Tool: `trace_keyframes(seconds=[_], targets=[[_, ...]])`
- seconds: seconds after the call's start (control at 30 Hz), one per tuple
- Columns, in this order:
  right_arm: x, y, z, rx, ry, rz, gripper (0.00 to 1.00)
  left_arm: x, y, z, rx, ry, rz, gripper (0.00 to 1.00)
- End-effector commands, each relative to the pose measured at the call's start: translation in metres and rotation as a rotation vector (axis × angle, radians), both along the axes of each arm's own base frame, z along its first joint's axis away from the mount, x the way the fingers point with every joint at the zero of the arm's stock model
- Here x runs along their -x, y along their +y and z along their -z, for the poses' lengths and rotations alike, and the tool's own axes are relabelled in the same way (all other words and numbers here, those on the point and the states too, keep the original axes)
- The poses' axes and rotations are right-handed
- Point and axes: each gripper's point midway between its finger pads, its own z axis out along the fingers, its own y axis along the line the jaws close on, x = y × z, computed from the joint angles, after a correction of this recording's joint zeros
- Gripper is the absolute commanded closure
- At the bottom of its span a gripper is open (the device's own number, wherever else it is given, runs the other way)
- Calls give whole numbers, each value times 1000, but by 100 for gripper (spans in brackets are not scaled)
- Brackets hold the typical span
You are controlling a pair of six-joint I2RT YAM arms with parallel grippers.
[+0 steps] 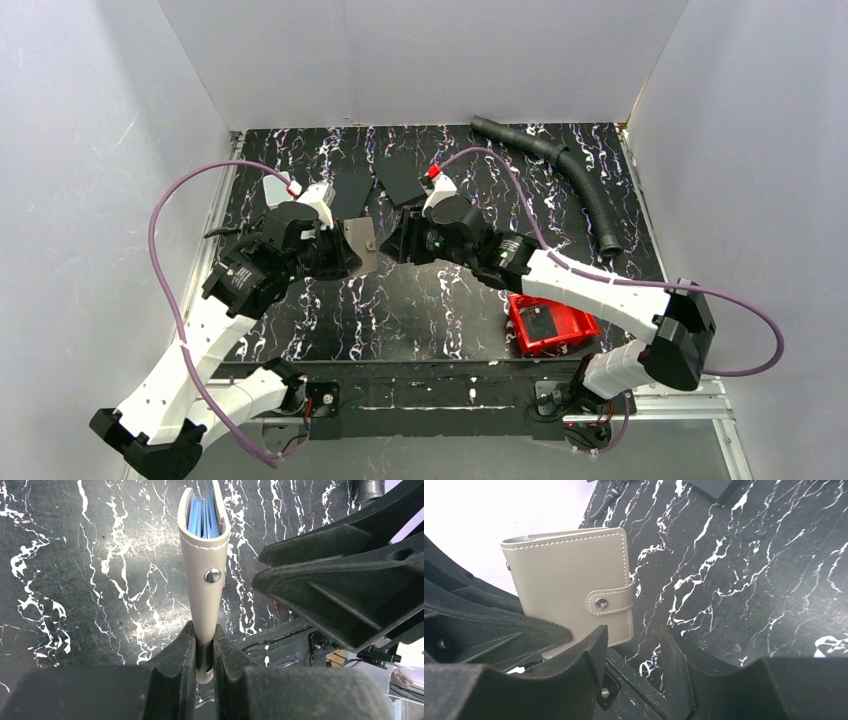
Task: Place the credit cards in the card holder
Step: Open the card holder at the center of the board.
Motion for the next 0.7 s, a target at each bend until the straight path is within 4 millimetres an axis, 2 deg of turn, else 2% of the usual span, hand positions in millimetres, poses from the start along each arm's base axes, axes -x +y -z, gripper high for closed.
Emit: trace_keyframes(seconds=[0.0, 0.27, 0.4, 0.67], targets=[[1, 24, -22, -101, -2, 6, 48, -4, 6, 7, -39, 0, -17, 100], [-4, 33, -15, -72, -26, 7, 44, -4, 1, 8, -25, 9, 1, 100], [0, 36, -20, -73, -43, -3, 41, -3, 0, 12, -34, 21, 11, 100], [-6, 40, -11, 46, -121, 76, 40, -4, -6, 10, -24, 34, 33, 100]])
